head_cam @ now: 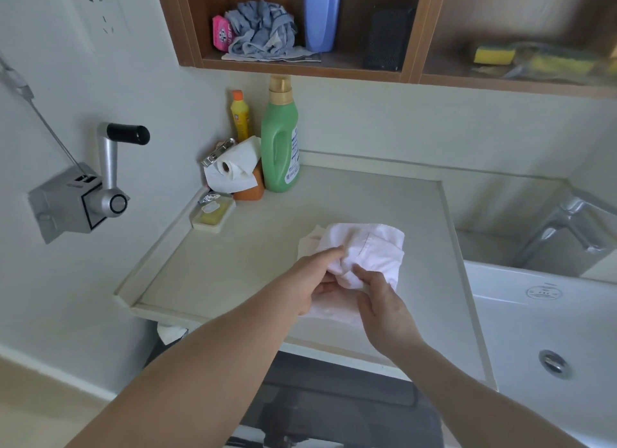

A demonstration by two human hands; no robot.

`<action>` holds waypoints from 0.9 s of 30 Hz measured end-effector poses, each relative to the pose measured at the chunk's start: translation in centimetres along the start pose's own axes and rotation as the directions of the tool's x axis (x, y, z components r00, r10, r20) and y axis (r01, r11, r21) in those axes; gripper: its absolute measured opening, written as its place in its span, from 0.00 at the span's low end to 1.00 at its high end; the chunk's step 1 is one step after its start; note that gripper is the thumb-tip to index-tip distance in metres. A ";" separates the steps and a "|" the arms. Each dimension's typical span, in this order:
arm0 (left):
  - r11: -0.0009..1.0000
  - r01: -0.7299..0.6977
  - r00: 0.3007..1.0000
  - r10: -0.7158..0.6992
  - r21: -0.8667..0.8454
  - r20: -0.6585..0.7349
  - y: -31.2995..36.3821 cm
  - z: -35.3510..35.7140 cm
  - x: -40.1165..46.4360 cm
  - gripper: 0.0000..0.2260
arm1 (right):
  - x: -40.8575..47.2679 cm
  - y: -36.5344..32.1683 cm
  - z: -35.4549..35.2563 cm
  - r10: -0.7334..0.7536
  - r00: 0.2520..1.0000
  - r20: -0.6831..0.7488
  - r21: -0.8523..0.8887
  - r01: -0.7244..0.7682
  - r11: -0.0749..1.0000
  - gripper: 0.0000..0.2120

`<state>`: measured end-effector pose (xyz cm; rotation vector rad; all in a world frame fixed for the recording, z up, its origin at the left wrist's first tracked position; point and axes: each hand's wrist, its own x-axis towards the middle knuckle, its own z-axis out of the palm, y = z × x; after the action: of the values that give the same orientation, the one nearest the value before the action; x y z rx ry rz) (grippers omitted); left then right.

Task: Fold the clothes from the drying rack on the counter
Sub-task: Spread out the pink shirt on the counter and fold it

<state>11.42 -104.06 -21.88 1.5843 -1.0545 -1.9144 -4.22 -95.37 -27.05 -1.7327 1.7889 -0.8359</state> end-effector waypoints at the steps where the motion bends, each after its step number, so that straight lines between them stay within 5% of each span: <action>1: 1.000 -0.008 1.000 0.009 0.021 -0.030 0.1 0.0 0.0 0.11 | 0.0 0.2 0.1 -0.034 0.999 0.024 -0.030 0.035 0.999 0.20; 5: 0.979 -0.166 0.974 0.182 0.120 -0.135 0.0 -0.6 0.2 0.15 | 0.5 1.4 1.0 -0.139 0.988 0.071 -0.180 0.150 0.972 0.16; 10: 0.908 -0.355 0.919 0.382 0.222 -0.096 -0.8 -1.2 -0.2 0.18 | 0.8 1.8 1.2 -0.115 0.989 0.089 -0.221 0.132 0.966 0.20; 17: 0.955 -0.261 0.933 0.287 0.143 -0.218 -2.8 -3.6 -0.6 0.14 | 2.1 0.6 0.1 -0.016 0.993 0.120 -0.258 0.047 0.965 0.23; 21: 0.915 -0.137 0.944 0.237 0.380 -0.229 -3.7 -4.0 -0.6 0.11 | 4.3 -0.2 0.4 0.060 0.998 0.005 -0.341 -0.055 0.939 0.14; 24: 0.775 -0.031 0.921 0.268 0.631 -0.284 -3.2 -4.0 -0.7 0.15 | 5.2 -1.4 0.5 0.000 0.988 -0.156 -0.499 -0.079 0.863 0.20; 27: 0.499 -0.168 0.731 0.642 0.850 -0.232 -2.6 -3.2 -0.8 0.23 | 6.3 -1.9 1.1 0.013 0.999 -0.051 -0.577 -0.040 0.816 0.30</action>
<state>15.07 -102.75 -23.55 1.8410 -1.9404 -0.5382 -2.48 -101.71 -26.04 -2.0509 2.2541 -0.3197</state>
